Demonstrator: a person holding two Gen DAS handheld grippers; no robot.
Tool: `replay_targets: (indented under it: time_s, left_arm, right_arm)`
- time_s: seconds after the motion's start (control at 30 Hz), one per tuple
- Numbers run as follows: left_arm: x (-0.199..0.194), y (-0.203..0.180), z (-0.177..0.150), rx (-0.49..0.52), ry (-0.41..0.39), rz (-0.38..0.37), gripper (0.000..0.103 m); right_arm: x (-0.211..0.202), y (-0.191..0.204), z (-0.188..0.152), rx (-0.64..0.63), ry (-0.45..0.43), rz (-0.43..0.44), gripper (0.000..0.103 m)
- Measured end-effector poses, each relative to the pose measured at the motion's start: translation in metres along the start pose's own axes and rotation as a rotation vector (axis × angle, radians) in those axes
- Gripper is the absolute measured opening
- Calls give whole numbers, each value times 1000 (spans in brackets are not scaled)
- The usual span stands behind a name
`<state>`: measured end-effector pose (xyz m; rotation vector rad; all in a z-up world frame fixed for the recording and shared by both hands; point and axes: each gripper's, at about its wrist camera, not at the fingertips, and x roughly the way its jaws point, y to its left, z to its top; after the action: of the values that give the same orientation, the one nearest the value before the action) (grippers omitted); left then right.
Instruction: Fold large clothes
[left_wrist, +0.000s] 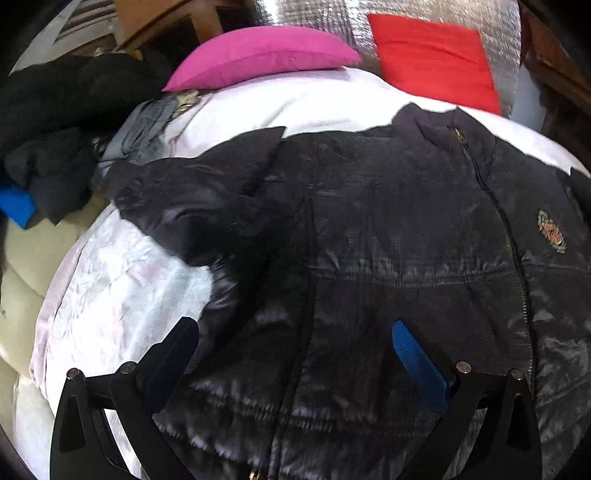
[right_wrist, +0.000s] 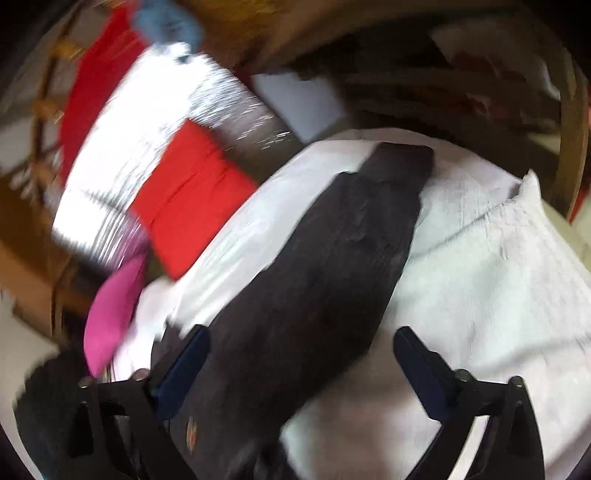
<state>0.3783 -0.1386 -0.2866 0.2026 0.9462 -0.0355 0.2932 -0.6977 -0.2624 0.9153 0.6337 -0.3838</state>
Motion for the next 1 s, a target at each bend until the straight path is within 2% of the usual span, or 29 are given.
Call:
replay_targets:
  time_s: [0.07, 0.13, 0.2, 0.23, 0.27, 0.3, 0.37, 0.43, 0.53, 0.6, 0.73, 0.87, 1.0]
  left_arm:
    - [5, -7, 3, 27, -2, 11, 103]
    - [10, -15, 4, 42, 10, 2, 103]
    - [19, -25, 3, 74, 28, 12, 103]
    - [23, -31, 3, 89, 32, 18, 103]
    - [25, -35, 5, 94, 24, 18, 103]
    - [26, -35, 4, 101, 21, 27, 103]
    - [28, -37, 4, 100, 29, 29, 103]
    - [31, -35, 1, 75, 41, 20, 103]
    - [34, -18, -8, -46, 53, -68, 103]
    - [33, -16, -9, -48, 70, -89, 103]
    - [25, -8, -6, -26, 83, -98, 103]
    - [-10, 21, -3, -75, -4, -117, 103]
    - [-34, 56, -2, -102, -97, -43, 103]
  right_arm:
    - [26, -16, 18, 75, -4, -7, 80]
    - [49, -29, 30, 113, 1, -80, 75]
    - [69, -39, 37, 143, 27, -128, 57]
    - [78, -44, 38, 156, 30, -145, 54]
    - [79, -44, 40, 153, 0, -140, 44]
    - [79, -42, 43, 139, -23, -126, 24]
    - [81, -39, 45, 111, -31, -109, 15]
    - [75, -31, 46, 74, -59, -120, 10]
    - [44, 0, 43, -4, -162, -50, 8]
    - [25, 26, 39, -48, -187, -15, 8]
    - [-23, 103, 21, -179, -225, 89, 8]
    - [-57, 186, -18, -292, -217, 183, 8]
    - [-61, 262, -81, -403, -158, 251, 8]
